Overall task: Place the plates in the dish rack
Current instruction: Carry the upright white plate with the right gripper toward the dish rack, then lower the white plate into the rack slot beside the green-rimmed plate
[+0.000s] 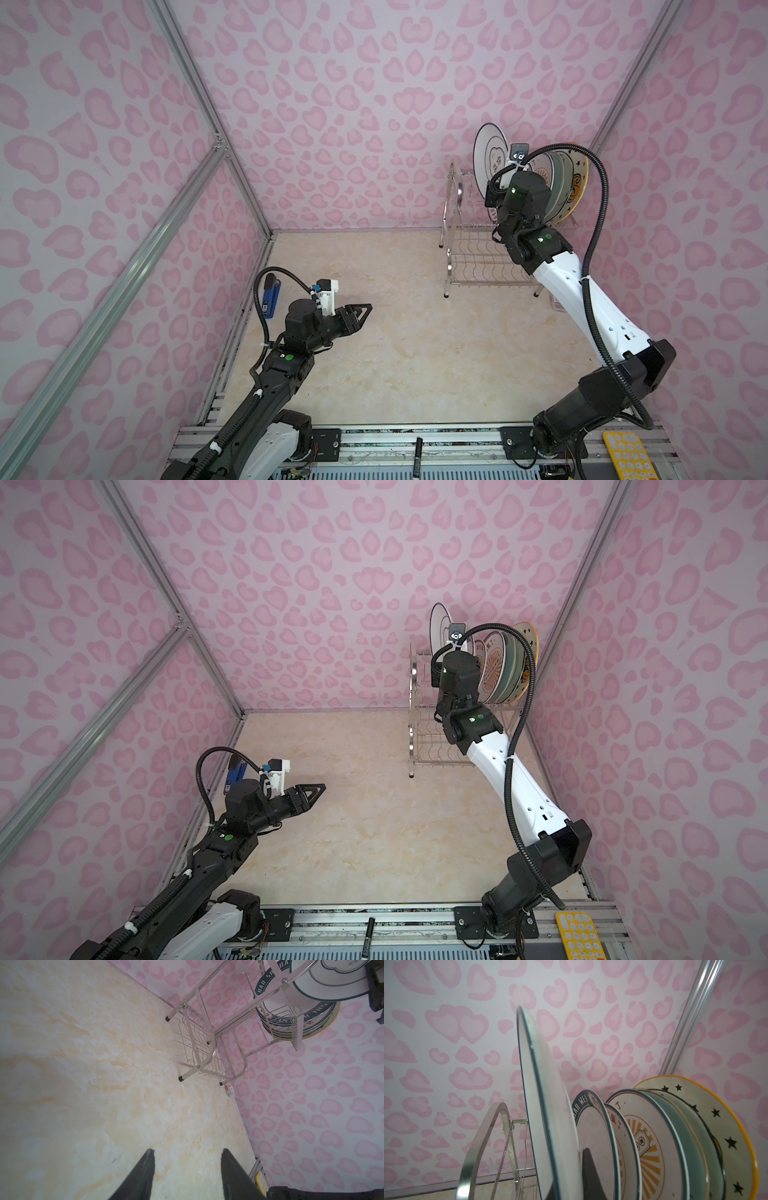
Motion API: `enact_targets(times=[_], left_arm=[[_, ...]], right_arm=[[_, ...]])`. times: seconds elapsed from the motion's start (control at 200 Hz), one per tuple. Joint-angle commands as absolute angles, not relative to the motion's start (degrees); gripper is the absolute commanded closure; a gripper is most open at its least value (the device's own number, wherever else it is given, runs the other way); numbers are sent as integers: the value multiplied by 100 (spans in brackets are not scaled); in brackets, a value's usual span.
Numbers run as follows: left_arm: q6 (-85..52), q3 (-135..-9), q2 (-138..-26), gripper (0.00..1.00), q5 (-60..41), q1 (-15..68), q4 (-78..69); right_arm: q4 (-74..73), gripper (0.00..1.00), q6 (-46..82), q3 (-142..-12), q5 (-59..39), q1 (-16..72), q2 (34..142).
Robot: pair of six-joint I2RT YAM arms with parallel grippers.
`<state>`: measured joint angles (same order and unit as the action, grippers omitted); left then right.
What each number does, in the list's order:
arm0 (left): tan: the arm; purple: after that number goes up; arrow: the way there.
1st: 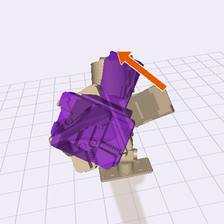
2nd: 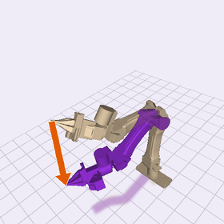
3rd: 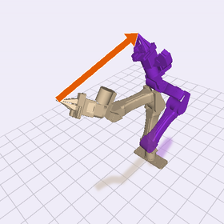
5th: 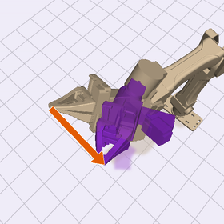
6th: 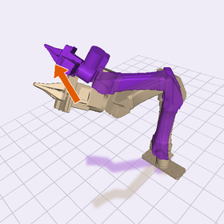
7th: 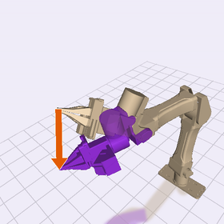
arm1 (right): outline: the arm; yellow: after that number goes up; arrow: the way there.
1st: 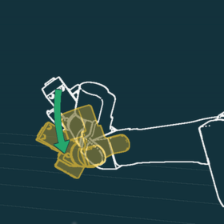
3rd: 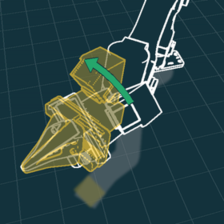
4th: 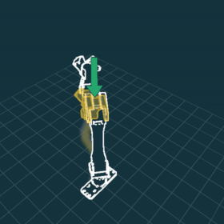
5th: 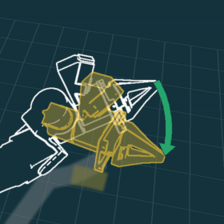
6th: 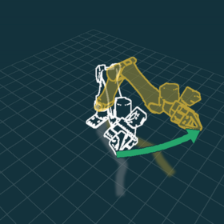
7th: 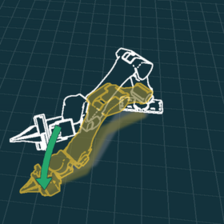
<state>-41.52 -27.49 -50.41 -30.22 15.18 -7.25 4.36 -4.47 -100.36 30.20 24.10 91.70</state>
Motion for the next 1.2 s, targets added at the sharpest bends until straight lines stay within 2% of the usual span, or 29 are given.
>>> enact_targets(times=[0.0, 0.8, 1.01, 1.195], left_arm=[[-4130, -2703, -4948, 46, -3045, 1514, -834], [-4126, -2714, -4720, 46, -3147, 1521, -519], [-4068, -2767, -4614, 46, -3142, 1521, -323], [-4058, -2738, -4510, 46, -3135, 1525, -241]], right_arm=[[431, 100, -207, -10051, 3174, 2387, 9267], [407, 100, 446, -9448, 3783, 2538, 9332], [377, 100, 346, -9725, 3994, 2677, 9487], [315, 100, -34, -10035, 4608, 2911, 9737]])
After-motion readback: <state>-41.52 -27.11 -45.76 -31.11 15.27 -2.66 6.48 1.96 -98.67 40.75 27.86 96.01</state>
